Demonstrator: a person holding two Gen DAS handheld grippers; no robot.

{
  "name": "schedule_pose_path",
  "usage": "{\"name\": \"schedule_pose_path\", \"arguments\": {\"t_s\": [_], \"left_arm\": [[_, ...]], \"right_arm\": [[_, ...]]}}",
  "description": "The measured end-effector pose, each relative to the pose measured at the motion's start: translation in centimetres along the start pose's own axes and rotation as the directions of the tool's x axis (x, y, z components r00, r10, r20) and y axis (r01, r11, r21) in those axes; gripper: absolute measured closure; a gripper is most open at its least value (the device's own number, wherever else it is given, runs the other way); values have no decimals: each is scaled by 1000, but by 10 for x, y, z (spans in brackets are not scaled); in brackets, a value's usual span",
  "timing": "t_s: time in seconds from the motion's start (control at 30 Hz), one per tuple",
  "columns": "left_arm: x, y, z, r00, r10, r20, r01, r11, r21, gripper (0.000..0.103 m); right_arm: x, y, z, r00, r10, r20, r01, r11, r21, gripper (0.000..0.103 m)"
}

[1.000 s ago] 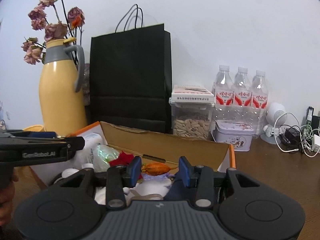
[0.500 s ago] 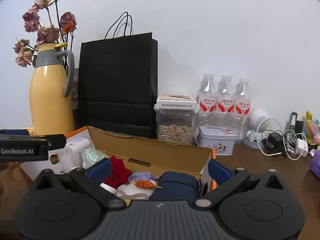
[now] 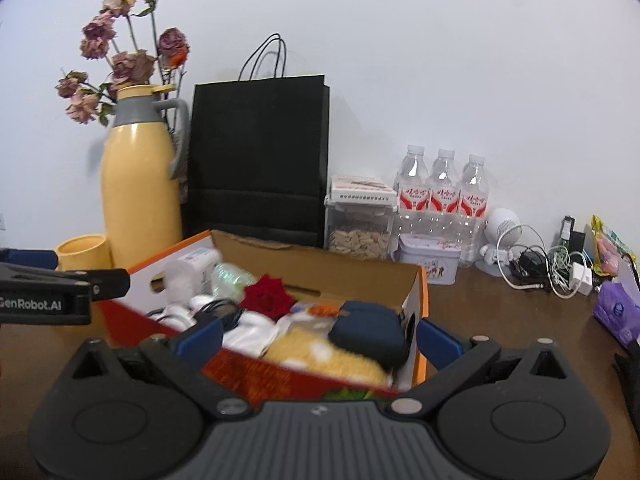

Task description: Organize objects

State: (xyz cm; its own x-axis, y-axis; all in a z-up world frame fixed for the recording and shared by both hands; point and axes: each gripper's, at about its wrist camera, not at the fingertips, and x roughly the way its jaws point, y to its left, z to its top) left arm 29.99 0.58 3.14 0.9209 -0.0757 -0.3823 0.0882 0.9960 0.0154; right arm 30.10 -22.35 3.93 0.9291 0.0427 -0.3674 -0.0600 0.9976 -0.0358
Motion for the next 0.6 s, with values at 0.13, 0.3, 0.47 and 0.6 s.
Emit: {"name": "schedule_pose_path", "arguments": {"t_s": [0.13,0.3,0.47,0.6], "left_arm": [[-21,3,-11,999,0,-39,0,1000,16,0],[-46,7,-26,997,5,-82,-3,1000,26,0],[-62,9,-43,992,17,-124,-13,999,33,0],[-74,11,-53,990,16,-142,-12,1000,28,0]], "right_arm": [[-24,8,-10,1000,-1,-30,2,1000,24,0],[-50,17,-26,997,-1,-73,4,999,41,0],[-65,24,-40,993,3,-117,3,999,51,0],[-75,26,-46,991,12,-131,-4,998,60,0]]}}
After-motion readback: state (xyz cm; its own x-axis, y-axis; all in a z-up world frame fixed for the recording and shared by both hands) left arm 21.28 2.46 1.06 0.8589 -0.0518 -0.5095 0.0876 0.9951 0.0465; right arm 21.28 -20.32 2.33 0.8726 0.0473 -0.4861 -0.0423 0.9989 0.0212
